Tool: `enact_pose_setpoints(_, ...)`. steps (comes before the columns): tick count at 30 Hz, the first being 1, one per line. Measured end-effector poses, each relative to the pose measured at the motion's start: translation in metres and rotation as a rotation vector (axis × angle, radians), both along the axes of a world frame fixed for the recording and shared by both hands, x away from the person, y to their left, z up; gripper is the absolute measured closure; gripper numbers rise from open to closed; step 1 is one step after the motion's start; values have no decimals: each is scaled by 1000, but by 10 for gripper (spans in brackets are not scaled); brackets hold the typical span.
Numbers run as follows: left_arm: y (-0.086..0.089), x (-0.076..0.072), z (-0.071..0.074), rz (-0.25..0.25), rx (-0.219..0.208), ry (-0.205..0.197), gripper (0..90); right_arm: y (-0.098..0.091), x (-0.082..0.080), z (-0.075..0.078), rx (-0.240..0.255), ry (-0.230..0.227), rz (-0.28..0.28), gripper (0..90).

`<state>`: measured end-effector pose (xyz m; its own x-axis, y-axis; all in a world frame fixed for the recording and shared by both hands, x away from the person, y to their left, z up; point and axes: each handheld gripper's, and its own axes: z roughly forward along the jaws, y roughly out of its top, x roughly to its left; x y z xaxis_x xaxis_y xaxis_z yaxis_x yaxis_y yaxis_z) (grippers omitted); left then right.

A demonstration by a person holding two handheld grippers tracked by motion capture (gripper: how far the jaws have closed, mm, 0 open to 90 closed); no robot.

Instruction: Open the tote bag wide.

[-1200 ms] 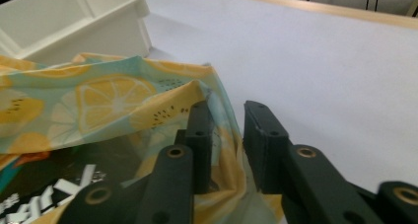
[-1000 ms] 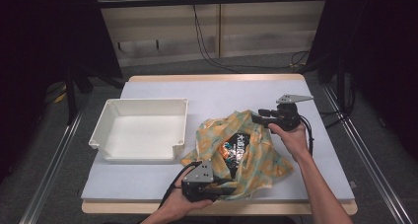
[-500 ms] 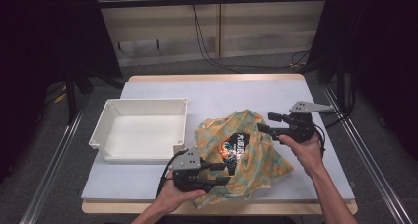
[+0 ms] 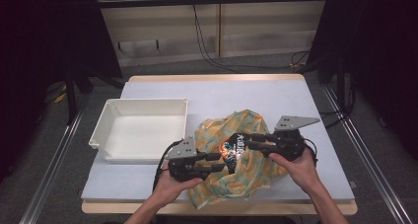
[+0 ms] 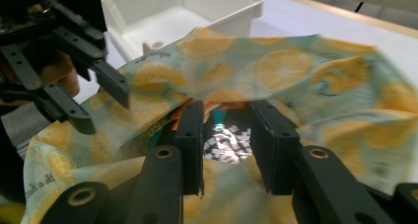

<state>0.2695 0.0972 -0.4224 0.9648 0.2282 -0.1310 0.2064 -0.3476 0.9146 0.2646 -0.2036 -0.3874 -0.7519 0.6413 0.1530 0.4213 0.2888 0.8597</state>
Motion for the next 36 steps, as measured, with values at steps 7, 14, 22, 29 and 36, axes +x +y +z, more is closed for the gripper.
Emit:
enact_pose_setpoints(7,-13,8,-19,-11,80,34,554,20,1,-31,-55,45,12,465)
enact_pose_setpoints(14,-19,8,-25,18,98,23,460,11,-9,-48,-106,42,-16,273)
enact_pose_setpoints(22,-18,10,-28,32,100,20,437,6,-17,-62,-138,20,-52,459)
enact_pose_setpoints(29,-17,11,-27,46,98,18,418,2,-22,-56,-102,7,-41,793)
enact_pose_setpoints(36,-16,11,-27,56,96,26,414,-11,-33,-53,-55,16,-34,900)
